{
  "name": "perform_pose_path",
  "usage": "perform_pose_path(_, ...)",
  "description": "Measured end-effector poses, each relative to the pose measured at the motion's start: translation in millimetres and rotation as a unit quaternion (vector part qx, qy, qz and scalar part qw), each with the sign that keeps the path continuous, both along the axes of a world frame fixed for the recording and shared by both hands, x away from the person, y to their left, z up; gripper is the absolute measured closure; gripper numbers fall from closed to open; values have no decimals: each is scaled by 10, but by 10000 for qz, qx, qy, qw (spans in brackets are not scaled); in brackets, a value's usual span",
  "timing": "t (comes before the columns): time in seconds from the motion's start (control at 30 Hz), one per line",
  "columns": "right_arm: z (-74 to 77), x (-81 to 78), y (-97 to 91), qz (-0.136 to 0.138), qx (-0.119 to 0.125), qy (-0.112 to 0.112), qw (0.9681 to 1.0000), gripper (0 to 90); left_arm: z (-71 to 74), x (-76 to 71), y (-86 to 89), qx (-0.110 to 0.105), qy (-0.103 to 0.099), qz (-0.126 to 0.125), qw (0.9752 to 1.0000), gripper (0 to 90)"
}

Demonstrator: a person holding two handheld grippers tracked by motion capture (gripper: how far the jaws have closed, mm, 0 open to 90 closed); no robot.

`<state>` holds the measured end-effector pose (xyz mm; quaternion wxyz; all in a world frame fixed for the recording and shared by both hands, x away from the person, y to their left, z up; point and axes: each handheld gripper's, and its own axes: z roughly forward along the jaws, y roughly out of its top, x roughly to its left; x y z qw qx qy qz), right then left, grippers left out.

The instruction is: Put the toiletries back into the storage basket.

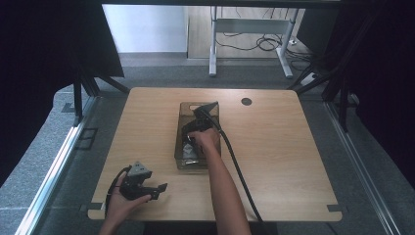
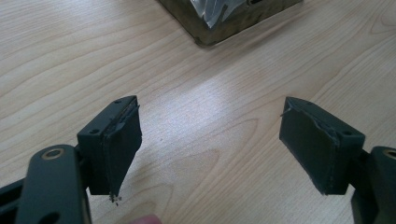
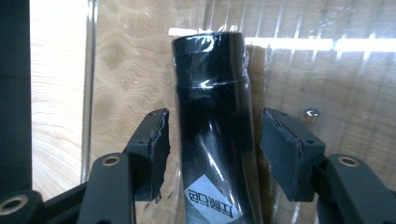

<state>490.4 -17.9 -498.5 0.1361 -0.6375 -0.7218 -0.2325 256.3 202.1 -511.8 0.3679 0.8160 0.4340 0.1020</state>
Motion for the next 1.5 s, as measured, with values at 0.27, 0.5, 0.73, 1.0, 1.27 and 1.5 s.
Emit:
perform_pose_path(0.27,133,-18,-42,87,-60,-226,9997,408,-8,4,-3,4,-2,15,10000,212)
perform_pose_path(0.5,292,-79,-107,314,-142,-589,9977,399,-1,1,9,26,-17,64,10000,212)
perform_pose_path(0.73,496,-183,-235,795,-34,-1086,9909,381,2,-11,5,63,-32,72,9999,212)
perform_pose_path(1.0,598,-374,-484,1349,104,-1602,9778,379,14,-29,3,67,-51,93,9999,212)
perform_pose_path(1.27,683,-617,-801,1745,61,-2008,9640,382,-2,-14,16,122,-31,139,9998,212)
perform_pose_path(1.5,701,-982,-1210,1913,267,-2476,9494,377,-3,-33,6,156,-38,176,9997,212)
